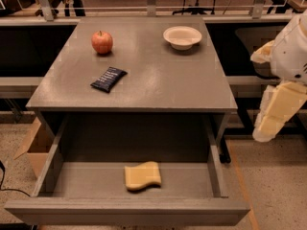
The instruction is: Pick sponge from top drawer and place on counter
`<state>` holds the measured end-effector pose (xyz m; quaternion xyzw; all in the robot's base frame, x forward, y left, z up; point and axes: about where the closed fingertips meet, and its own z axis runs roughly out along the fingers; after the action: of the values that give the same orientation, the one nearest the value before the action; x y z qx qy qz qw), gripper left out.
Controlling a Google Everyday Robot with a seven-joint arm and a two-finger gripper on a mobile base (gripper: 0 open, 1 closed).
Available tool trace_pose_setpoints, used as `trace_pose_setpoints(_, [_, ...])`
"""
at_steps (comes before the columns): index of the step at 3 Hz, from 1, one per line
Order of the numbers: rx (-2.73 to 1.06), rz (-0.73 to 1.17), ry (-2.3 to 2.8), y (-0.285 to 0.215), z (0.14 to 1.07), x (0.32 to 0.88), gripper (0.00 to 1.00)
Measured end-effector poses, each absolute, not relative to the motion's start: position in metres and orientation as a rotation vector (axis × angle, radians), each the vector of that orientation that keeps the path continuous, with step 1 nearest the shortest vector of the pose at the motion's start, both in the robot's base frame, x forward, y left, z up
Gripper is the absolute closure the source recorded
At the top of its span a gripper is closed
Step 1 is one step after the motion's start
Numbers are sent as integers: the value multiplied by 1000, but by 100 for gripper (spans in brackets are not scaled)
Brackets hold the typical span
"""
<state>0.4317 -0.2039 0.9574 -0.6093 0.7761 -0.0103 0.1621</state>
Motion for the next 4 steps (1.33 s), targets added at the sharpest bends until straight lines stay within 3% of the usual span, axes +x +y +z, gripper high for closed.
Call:
trace_pose_setpoints(3, [-1831,398,2096,-104,804,411,0])
trace_pose_setpoints(4, [-1836,407,2095,-103,800,412,0])
